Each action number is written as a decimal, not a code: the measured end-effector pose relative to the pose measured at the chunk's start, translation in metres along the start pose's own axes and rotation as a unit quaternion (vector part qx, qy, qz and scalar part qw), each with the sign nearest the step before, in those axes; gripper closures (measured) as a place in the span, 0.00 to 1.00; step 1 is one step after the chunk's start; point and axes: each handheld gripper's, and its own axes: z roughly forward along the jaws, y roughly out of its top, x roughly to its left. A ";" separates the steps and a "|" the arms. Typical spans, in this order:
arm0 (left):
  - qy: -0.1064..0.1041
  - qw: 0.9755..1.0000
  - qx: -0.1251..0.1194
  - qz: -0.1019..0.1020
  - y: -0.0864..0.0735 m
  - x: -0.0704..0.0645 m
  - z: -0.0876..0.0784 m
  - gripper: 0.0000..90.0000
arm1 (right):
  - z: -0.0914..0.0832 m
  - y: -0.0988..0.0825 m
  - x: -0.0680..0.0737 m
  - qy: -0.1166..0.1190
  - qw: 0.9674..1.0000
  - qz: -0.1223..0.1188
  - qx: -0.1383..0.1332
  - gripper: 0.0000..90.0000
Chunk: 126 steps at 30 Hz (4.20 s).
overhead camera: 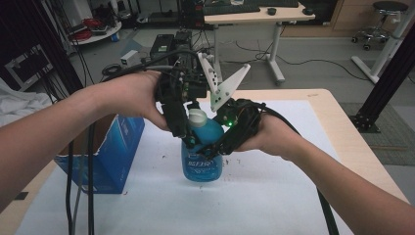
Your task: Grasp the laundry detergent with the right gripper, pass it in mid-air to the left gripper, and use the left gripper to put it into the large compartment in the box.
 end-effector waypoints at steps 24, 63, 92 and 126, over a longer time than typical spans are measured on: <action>0.006 1.000 0.009 -0.001 0.002 -0.001 0.004 0.37 | -0.002 0.000 0.000 -0.003 1.000 0.005 -0.001 0.50; 0.002 1.000 0.002 -0.017 0.000 0.002 0.003 0.43 | -0.004 0.002 -0.005 0.004 1.000 0.015 0.006 0.49; 0.067 0.986 -0.025 -0.153 -0.040 0.009 -0.098 0.43 | -0.079 -0.033 -0.012 -0.100 0.986 0.123 0.053 0.15; 0.203 0.898 -0.064 -0.384 -0.174 -0.028 -0.204 0.43 | -0.173 -0.092 -0.022 -0.183 0.955 0.203 0.119 0.15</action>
